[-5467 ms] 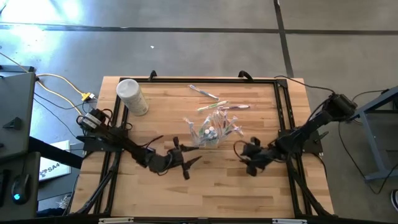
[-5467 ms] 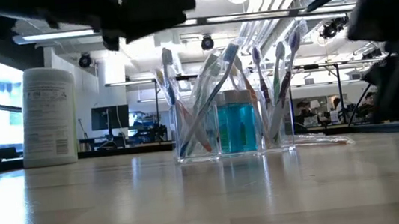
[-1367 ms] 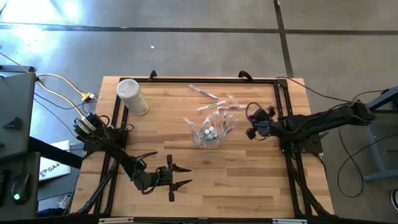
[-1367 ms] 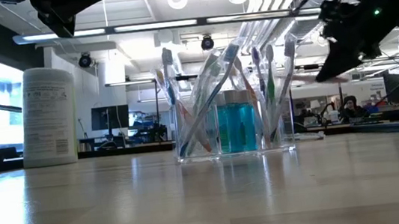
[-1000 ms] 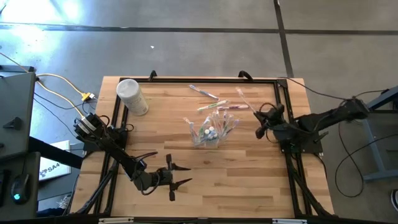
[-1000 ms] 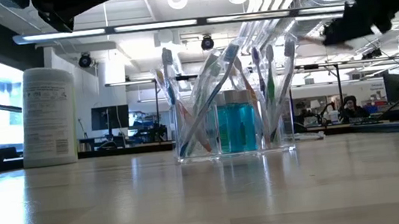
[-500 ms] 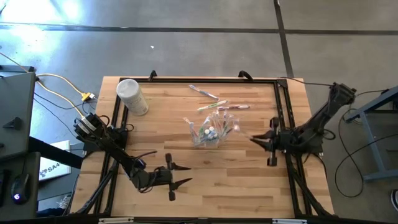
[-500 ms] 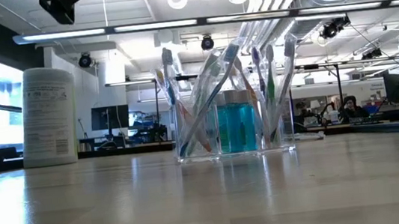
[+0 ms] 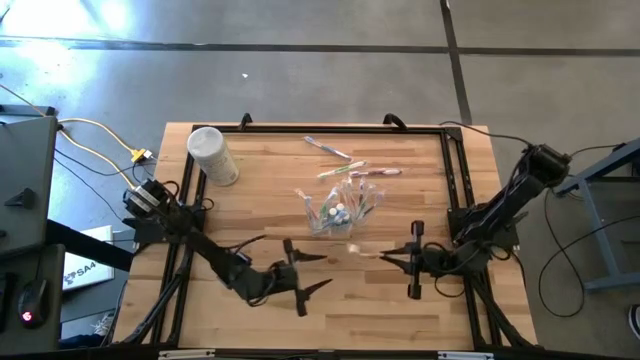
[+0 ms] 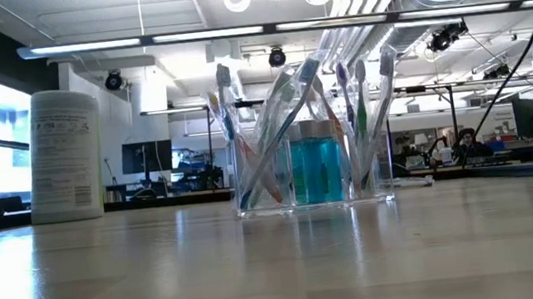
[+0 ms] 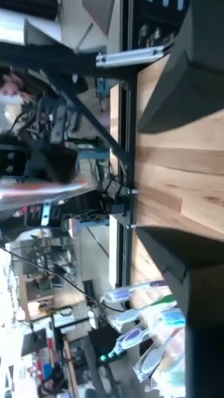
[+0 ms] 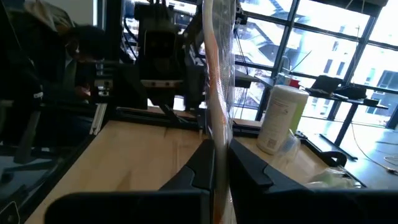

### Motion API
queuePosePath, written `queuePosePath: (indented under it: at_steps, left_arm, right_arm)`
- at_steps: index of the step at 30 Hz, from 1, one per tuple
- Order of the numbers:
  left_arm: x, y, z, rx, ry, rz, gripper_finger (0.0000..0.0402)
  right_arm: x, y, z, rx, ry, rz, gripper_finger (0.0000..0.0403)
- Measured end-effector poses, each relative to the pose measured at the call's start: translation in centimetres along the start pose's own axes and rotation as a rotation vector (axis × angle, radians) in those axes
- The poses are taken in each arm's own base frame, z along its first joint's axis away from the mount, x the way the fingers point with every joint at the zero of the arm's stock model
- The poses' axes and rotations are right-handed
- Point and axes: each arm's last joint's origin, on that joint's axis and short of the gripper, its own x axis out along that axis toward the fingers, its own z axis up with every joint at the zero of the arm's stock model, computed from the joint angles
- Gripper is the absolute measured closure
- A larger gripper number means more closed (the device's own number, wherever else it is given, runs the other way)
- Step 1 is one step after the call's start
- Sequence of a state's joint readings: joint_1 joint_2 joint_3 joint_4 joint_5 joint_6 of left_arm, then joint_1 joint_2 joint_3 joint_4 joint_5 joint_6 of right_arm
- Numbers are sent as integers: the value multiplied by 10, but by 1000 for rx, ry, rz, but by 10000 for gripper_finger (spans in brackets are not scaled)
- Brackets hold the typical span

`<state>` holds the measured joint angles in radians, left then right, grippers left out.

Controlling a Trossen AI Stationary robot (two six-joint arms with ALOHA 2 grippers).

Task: Pick & Place toothbrushing station
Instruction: Put the orange toothbrush into the transparent organizer

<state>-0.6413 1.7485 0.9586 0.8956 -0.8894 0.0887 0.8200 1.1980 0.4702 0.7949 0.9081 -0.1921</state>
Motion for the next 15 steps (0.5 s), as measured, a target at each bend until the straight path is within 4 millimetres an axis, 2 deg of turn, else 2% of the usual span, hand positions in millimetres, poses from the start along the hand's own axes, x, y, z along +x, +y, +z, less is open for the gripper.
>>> queuePosePath:
  at_steps: [4, 8, 15]
  left_arm:
    - [19, -1, 17, 8, 37, 9, 84]
    - [31, -5, 34, 53, 35, -90, 33]
    - [47, 6, 46, 9, 5, -75, 17]
  right_arm:
    - [4, 6, -6, 8, -4, 11, 387]
    - [5, 9, -10, 35, 11, -2, 387]
    - [7, 13, -15, 81, 19, 50, 387]
